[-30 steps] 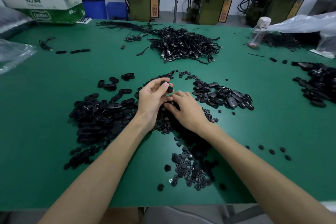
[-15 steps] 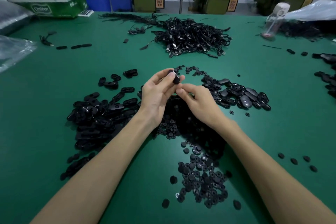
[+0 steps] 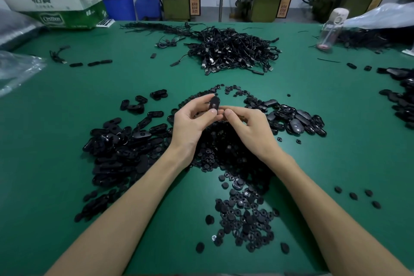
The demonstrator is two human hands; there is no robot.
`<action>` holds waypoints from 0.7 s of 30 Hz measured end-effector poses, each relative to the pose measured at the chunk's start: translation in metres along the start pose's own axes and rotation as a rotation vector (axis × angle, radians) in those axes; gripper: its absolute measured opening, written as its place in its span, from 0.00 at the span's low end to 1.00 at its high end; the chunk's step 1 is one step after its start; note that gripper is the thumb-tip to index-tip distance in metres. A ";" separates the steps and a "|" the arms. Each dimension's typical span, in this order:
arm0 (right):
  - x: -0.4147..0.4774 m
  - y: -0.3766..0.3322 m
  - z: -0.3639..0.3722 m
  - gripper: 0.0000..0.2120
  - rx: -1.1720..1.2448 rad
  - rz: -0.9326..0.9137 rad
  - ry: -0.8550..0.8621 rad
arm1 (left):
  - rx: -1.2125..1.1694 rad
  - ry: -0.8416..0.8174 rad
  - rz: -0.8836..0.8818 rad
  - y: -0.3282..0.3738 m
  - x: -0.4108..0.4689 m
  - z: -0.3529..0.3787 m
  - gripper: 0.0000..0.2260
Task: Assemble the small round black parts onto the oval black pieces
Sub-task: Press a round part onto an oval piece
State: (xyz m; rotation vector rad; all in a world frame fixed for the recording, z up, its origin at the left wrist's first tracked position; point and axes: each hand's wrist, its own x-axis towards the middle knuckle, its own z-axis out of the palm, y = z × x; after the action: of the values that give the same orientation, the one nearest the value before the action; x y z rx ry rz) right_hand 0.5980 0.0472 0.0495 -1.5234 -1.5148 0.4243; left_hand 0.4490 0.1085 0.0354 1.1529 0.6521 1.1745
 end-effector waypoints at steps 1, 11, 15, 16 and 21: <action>0.000 0.000 0.000 0.13 0.011 0.007 0.012 | 0.027 -0.009 0.009 -0.001 -0.002 0.001 0.14; 0.004 0.005 0.001 0.10 0.024 0.075 0.096 | 0.160 -0.020 0.014 -0.007 -0.005 0.003 0.11; 0.005 0.007 -0.001 0.12 0.057 0.092 0.118 | 0.158 -0.009 0.013 -0.006 -0.004 0.002 0.11; 0.005 0.008 -0.001 0.13 0.051 0.098 0.128 | 0.159 -0.006 0.012 -0.006 -0.004 0.003 0.11; 0.006 0.010 0.000 0.15 0.073 0.098 0.155 | 0.195 0.020 0.026 -0.007 -0.004 0.002 0.13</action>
State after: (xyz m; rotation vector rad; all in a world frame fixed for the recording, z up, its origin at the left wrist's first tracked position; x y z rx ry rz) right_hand 0.6053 0.0547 0.0435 -1.5411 -1.2952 0.4042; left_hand 0.4523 0.1047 0.0291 1.3180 0.7819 1.1649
